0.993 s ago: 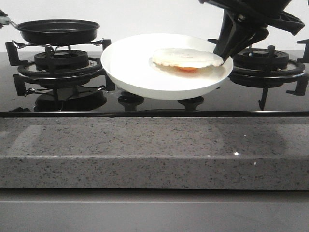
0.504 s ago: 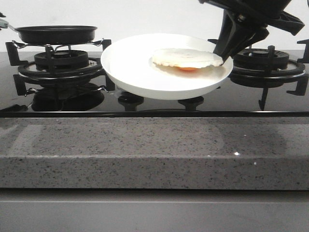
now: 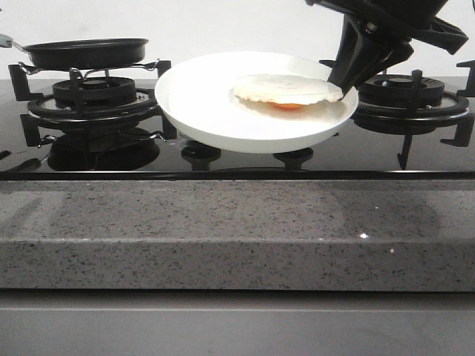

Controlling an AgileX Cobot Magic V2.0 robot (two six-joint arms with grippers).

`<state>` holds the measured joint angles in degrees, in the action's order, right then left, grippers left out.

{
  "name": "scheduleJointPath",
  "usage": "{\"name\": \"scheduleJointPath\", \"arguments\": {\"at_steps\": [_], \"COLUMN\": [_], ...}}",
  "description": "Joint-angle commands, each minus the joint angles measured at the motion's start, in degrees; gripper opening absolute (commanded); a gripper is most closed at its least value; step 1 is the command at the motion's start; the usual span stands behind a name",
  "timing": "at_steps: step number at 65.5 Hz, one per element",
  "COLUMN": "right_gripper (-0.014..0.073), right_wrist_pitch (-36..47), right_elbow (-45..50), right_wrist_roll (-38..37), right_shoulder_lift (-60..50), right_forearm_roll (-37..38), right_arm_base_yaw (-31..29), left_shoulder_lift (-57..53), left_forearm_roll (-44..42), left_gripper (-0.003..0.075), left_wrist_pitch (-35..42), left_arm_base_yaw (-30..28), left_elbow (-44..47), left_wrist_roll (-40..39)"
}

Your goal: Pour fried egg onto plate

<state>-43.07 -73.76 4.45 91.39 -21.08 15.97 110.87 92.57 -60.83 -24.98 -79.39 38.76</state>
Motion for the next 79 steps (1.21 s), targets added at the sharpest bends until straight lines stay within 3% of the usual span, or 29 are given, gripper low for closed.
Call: {"name": "scheduleJointPath", "arguments": {"at_steps": [1,23,35,57,70,79], "right_gripper": [-0.0058,-0.0058,-0.0058,-0.0058,-0.0058,-0.0058], "right_wrist_pitch": [2.6,2.6,2.6,2.6,2.6,2.6], "right_elbow": [-1.3,-1.3,-1.3,-1.3,-1.3,-1.3], "right_wrist_roll": [0.5,0.5,0.5,0.5,0.5,0.5], "right_shoulder_lift": [-2.1,-2.1,-2.1,-2.1,-2.1,-2.1], "right_forearm_roll": [-0.7,-0.7,-0.7,-0.7,-0.7,-0.7], "right_arm_base_yaw": [0.0,0.0,0.0,0.0,0.0,0.0], "left_shoulder_lift": [-3.5,-12.0,-21.0,-39.0,-46.0,-50.8], "left_forearm_roll": [2.4,-8.1,-22.0,-54.7,-81.9,-92.3], "left_gripper": [0.0519,0.0515,0.0515,0.0515,0.0515,0.0515], "left_wrist_pitch": [-4.7,-5.5,-0.5,5.2,3.1,1.4], "left_arm_base_yaw": [-2.2,-7.6,-5.5,13.6,26.6,32.1], "left_elbow": [-1.8,-1.8,-1.8,-1.8,-1.5,1.9], "left_wrist_roll": [0.1,-0.5,-2.9,-15.4,-32.0,-40.9]}}
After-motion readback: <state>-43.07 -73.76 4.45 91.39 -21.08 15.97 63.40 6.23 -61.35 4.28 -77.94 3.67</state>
